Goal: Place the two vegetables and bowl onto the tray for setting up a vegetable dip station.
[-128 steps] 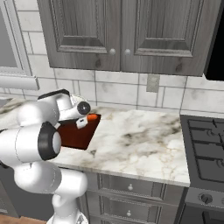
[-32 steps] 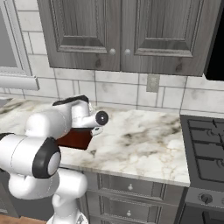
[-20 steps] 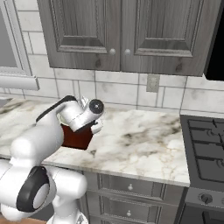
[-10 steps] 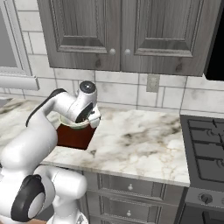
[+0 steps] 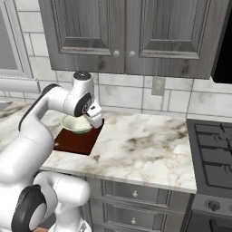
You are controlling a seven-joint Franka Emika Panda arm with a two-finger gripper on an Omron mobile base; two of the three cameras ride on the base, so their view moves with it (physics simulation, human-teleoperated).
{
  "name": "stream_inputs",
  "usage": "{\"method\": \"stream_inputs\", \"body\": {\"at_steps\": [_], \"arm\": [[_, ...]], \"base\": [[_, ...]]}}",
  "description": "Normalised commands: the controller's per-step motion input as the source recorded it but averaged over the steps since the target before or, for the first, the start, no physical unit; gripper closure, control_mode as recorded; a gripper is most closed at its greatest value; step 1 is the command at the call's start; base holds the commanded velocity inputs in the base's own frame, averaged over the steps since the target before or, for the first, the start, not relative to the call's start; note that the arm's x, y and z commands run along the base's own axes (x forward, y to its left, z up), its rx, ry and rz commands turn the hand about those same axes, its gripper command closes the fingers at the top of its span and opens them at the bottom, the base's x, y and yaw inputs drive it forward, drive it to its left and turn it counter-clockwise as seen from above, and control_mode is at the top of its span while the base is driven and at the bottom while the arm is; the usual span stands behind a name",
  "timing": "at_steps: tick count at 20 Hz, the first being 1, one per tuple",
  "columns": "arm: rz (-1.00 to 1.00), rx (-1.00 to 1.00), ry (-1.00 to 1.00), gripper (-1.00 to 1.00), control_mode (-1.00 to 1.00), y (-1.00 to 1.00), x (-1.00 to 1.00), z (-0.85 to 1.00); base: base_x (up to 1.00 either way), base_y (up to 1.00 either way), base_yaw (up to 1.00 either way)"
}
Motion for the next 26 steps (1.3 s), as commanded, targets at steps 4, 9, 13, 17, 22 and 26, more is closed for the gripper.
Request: {"method": "stream_inputs", "body": {"at_steps": [4,9,13,17,22,26], "arm": [[0.25,-0.1,0.1,-1.0,-1.0,0.0,-0.35,0.06],[0.26,-0.09,0.08,-1.0,-1.0,0.0,-0.3,0.01],[0.2,-0.1,0.02,-1.0,-1.0,0.05,-0.23,0.0],[0.16,-0.1,0.01,-1.0,-1.0,0.17,-0.16,0.0],[0.14,-0.05,0.0,-1.0,-1.0,0.07,-0.24,0.0],[0.12,-0.01,0.0,-1.0,-1.0,0.0,-0.27,0.07]], "base": [[0.0,0.0,0.0],[0.0,0.0,0.0],[0.0,0.0,0.0],[0.0,0.0,0.0],[0.0,0.0,0.0],[0.0,0.0,0.0]]}}
